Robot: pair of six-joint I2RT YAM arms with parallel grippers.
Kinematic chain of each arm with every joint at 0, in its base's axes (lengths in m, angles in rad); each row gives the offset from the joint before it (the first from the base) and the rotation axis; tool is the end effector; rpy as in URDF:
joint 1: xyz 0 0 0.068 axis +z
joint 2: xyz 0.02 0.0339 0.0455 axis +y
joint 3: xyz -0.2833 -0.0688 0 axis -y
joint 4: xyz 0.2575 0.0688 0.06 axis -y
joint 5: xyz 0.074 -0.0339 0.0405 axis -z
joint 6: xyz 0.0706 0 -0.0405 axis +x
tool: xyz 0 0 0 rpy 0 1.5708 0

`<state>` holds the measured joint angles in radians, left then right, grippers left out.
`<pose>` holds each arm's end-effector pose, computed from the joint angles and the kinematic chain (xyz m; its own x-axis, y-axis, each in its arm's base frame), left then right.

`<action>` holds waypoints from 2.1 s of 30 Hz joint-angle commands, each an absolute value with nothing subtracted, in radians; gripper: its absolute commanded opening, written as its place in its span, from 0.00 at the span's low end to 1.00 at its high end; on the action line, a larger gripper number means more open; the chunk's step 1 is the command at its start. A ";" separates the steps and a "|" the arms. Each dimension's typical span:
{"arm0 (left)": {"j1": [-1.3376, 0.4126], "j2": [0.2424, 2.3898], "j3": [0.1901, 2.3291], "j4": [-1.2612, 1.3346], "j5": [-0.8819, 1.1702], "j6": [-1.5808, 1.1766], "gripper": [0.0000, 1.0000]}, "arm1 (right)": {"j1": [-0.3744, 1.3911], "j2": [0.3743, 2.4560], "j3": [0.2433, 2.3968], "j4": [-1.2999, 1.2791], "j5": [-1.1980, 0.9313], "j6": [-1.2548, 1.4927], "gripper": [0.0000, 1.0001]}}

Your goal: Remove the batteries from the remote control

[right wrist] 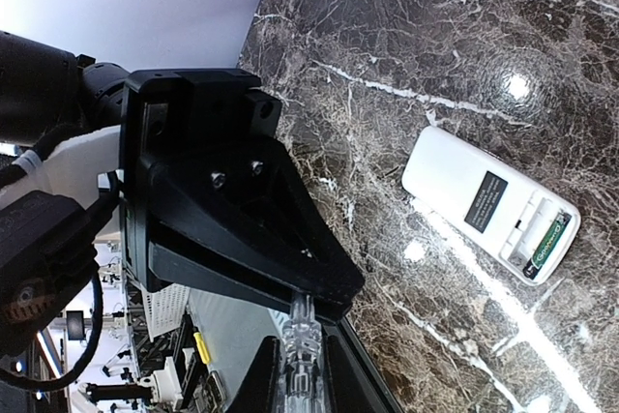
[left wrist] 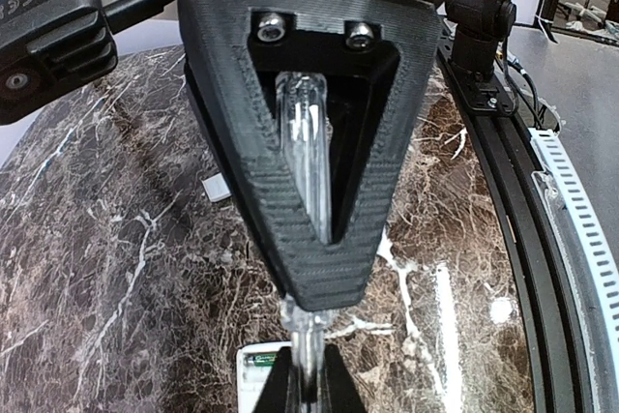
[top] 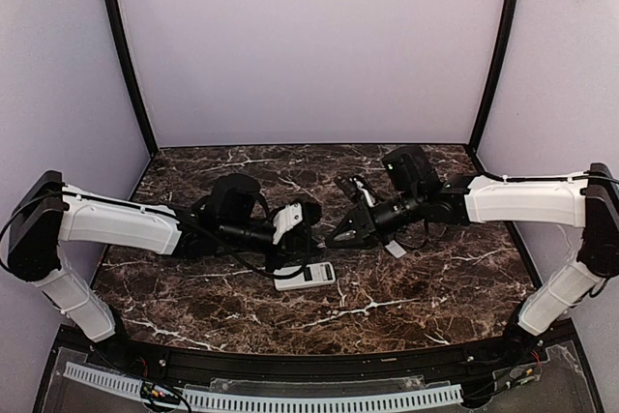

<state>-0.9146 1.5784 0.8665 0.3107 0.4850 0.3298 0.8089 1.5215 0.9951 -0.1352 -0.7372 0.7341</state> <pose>0.2069 -0.3227 0.2207 0.0864 0.3574 -0.9299 0.9881 0.0887 0.1259 0.2131 0.2921 0.2414 -0.9190 -0.2447 -0.3091 -0.3854 0.3923 0.8352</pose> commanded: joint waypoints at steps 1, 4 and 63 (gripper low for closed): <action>-0.918 1.579 0.890 0.281 0.482 0.337 0.00 | 0.807 1.525 1.018 -0.145 -0.742 0.713 0.00; -0.918 1.568 0.889 0.273 0.474 0.336 0.22 | 0.807 1.518 1.017 -0.160 -0.728 0.699 0.00; -0.949 1.383 0.589 0.038 0.135 0.186 0.96 | 0.767 1.405 1.121 -0.646 -0.387 0.385 0.00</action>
<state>-0.9455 1.3560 0.6044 0.0082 0.1127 0.1452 0.7757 1.4189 1.0977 -0.6334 -0.3855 0.4034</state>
